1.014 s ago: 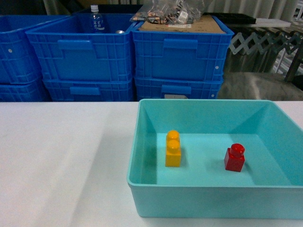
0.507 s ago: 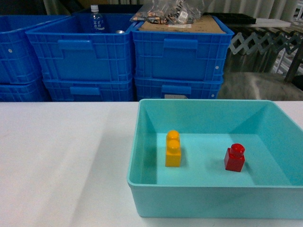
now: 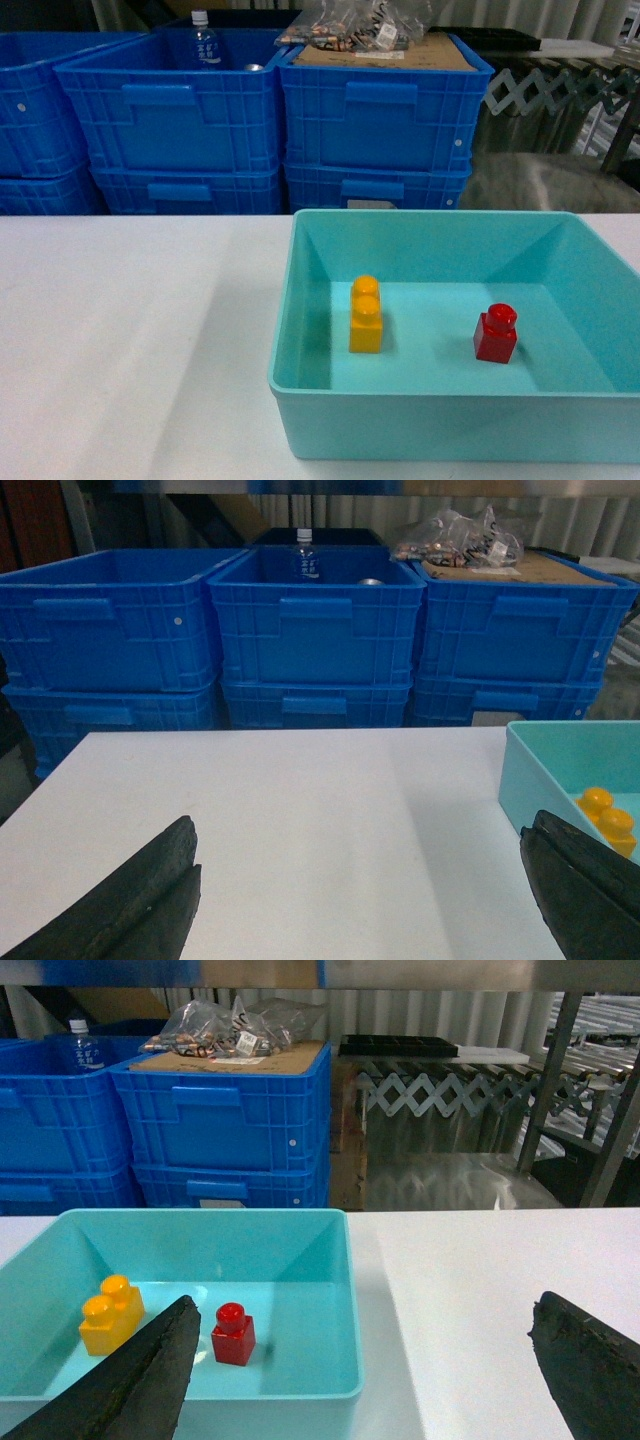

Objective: Pick red block from blue box to shelf

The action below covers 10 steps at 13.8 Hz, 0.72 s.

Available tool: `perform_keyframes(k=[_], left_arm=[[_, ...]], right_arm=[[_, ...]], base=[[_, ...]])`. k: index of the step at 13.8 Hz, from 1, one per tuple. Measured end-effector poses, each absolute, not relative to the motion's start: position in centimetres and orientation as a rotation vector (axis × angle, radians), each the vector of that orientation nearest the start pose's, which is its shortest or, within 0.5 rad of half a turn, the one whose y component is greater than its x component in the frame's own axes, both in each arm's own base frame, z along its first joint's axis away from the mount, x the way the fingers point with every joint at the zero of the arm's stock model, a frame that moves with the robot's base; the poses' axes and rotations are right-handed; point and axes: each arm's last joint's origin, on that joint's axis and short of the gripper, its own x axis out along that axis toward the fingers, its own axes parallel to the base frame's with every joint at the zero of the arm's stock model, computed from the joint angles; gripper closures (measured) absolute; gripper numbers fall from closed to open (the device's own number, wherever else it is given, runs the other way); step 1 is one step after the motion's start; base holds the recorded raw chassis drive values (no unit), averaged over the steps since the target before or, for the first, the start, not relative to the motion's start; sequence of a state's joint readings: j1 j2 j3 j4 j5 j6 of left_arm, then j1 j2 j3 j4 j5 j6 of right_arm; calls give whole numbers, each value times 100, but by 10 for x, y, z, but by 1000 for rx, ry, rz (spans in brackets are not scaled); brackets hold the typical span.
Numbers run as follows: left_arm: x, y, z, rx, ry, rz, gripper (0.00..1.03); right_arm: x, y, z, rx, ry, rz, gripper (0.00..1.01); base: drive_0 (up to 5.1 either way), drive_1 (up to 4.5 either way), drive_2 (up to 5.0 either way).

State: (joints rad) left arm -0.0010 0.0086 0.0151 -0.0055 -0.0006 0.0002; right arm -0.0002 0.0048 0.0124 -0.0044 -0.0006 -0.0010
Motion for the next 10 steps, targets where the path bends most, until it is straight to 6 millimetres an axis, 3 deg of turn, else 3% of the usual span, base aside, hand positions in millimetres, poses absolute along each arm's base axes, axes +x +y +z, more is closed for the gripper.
perform_keyframes(k=[4, 5, 6, 7, 10], left_arm=[[97, 0, 167, 0, -1, 0, 5], [97, 0, 167, 0, -1, 1, 5], [97, 0, 168, 0, -2, 2, 5], [97, 0, 168, 0, -2, 0, 5], [97, 0, 168, 0, -2, 0, 5]], right_arm=[[97, 0, 167, -1, -3, 0, 3], [97, 0, 164, -17, 81, 62, 3], [103, 4, 165, -34, 188, 165, 3], [108, 9, 172, -51, 187, 208, 3], [130, 17, 189, -46, 222, 208, 3]], base=[[0, 0, 0], [0, 0, 0], [0, 0, 0], [0, 0, 0], [0, 0, 0]])
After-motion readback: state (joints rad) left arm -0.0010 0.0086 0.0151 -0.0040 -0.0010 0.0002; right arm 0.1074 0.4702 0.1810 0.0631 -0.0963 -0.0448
